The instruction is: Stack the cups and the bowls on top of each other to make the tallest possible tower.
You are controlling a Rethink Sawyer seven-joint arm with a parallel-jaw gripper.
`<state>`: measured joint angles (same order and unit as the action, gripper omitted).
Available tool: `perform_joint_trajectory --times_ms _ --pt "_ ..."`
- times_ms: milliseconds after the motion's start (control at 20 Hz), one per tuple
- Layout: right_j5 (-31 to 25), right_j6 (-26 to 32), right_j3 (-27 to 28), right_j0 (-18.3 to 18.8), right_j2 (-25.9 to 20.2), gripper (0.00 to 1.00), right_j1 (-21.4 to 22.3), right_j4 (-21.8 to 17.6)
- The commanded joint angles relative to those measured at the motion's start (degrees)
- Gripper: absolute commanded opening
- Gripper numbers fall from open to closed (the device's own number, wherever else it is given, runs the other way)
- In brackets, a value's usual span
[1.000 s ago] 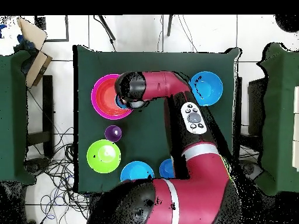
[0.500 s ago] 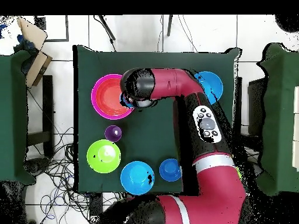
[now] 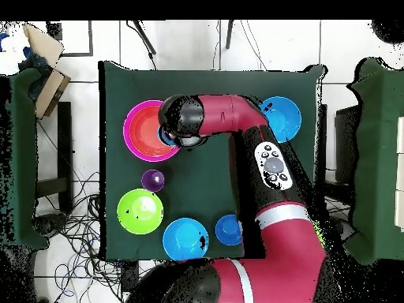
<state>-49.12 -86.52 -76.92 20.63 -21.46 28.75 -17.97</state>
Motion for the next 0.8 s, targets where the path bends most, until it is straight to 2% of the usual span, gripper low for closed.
perform_joint_trajectory --times_ms 50,650,700,800 --pt "7.1 -2.0 -0.4 -1.9 -2.9 0.0 -7.5 -1.1" --pt "6.3 1.2 3.7 -2.3 -4.1 0.0 -10.7 -0.3" --pt "4.8 -0.6 3.9 -2.6 -3.5 1.0 -10.7 0.6" --pt "5.7 0.9 3.8 -1.9 -4.9 1.0 -10.2 0.7"
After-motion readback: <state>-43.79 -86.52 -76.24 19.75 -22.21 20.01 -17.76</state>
